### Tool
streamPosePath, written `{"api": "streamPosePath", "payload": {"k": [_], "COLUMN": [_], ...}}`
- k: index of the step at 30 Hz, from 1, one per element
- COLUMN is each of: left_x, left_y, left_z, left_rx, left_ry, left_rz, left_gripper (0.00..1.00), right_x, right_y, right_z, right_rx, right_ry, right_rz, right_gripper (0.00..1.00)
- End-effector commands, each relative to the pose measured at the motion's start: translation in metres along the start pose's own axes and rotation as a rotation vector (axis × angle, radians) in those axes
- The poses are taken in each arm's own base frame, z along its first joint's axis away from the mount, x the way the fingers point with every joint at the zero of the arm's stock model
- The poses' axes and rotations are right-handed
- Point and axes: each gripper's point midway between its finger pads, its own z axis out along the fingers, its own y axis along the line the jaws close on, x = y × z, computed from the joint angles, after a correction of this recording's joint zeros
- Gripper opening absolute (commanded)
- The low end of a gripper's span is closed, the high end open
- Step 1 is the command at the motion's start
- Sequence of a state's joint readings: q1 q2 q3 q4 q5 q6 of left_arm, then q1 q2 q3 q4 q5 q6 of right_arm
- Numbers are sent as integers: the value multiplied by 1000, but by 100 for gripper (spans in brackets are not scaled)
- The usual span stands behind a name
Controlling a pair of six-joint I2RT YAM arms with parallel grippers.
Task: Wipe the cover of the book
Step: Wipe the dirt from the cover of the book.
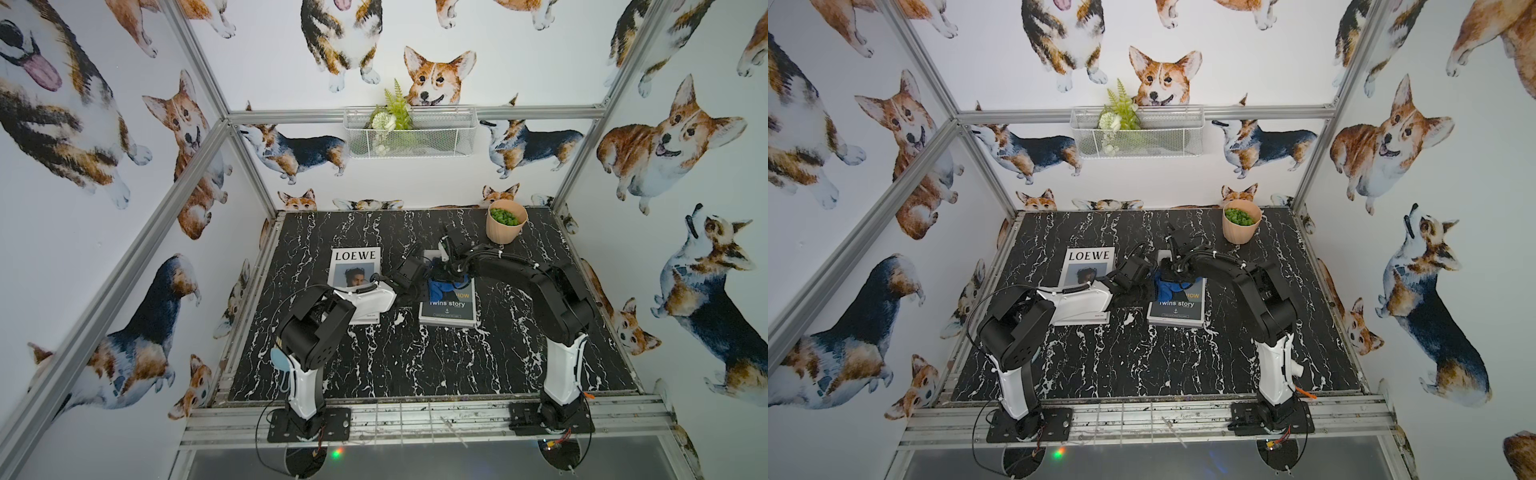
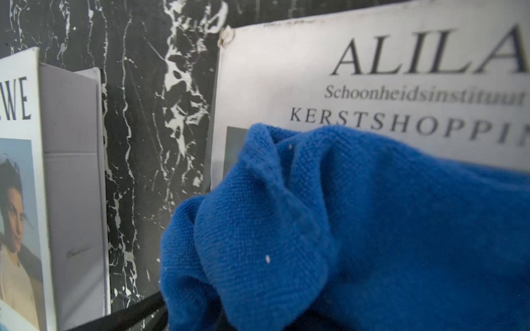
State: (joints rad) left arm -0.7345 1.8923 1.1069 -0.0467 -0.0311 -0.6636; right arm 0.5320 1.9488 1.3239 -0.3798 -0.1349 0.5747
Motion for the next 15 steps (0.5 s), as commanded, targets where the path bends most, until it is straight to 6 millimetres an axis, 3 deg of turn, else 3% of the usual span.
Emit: {"api": "streamPosePath", "payload": {"k": [1, 5, 15], "left_x": [46, 49, 52], "left_y": [45, 48, 44], "left_z": [-3, -4, -13], "left_rx": [-180, -187, -145], "left_ry": [177, 183, 170], "left_rz": [25, 31, 17], "left_gripper": [45, 44, 37], "right_x": [44, 40, 32], "right_y": [-82, -98, -104], "right_z": [-12, -29, -56], "right_rx": [243, 241, 279], "right_ry": [154, 131, 65], "right_rz": [83, 110, 108], "right_gripper": [0, 0, 0]}}
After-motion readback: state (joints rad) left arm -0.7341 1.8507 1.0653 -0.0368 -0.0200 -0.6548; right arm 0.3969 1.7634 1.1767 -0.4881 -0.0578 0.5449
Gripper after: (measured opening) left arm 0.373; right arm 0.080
